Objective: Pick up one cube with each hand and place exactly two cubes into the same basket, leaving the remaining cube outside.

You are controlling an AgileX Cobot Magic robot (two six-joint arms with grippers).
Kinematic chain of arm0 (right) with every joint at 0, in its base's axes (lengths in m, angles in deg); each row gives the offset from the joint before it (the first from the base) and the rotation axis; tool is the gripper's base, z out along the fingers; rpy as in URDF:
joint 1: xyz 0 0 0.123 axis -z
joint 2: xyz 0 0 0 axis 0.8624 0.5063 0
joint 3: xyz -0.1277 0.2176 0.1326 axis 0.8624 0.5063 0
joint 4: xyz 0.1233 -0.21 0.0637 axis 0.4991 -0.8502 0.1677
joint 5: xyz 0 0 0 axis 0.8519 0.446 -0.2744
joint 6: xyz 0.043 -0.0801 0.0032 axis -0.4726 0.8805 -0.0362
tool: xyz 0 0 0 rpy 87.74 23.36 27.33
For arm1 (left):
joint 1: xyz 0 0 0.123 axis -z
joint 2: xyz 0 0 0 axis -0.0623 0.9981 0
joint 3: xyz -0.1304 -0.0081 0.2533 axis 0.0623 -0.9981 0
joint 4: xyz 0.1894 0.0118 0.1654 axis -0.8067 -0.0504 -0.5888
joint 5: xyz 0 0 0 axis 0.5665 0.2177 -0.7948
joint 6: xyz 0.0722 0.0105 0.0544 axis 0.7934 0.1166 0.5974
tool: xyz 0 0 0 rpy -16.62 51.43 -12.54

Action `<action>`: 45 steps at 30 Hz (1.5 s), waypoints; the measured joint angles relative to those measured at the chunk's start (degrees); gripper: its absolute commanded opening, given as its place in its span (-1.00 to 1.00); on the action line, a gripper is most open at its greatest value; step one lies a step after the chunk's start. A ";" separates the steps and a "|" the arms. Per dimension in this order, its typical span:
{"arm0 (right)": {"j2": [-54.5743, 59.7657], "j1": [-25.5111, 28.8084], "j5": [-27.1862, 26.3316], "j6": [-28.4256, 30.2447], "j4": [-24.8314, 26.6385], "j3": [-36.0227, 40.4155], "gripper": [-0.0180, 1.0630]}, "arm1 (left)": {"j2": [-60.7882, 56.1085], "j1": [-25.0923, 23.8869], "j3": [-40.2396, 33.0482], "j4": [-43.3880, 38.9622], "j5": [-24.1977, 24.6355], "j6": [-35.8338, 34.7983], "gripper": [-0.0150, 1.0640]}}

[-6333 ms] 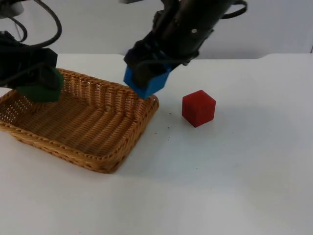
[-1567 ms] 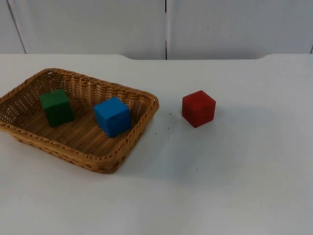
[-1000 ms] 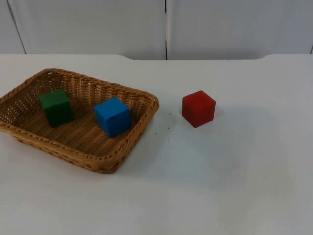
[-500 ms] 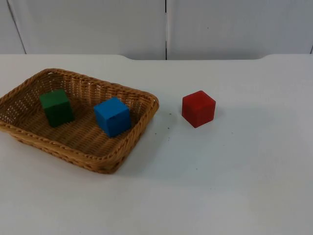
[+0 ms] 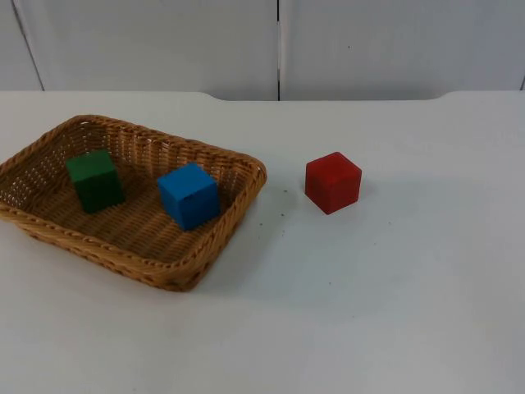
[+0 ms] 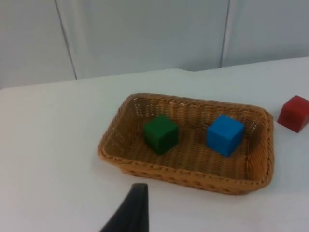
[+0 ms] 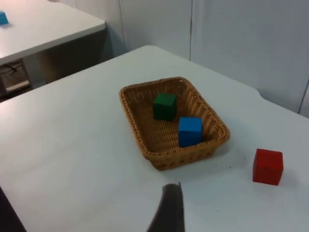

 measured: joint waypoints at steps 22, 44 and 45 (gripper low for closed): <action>-18.66 0.00 17.07 -8.81 -7.92 2.33 0.31 | -4.98 1.69 -3.25 -5.29 4.50 -3.41 0.92; -18.66 0.00 18.41 -13.63 -14.56 9.99 0.31 | -4.98 1.69 -6.66 -5.78 4.50 -3.46 0.92; -18.66 0.00 18.31 -13.63 -14.56 9.99 0.31 | -4.98 1.69 -6.66 -5.78 4.50 -3.46 0.92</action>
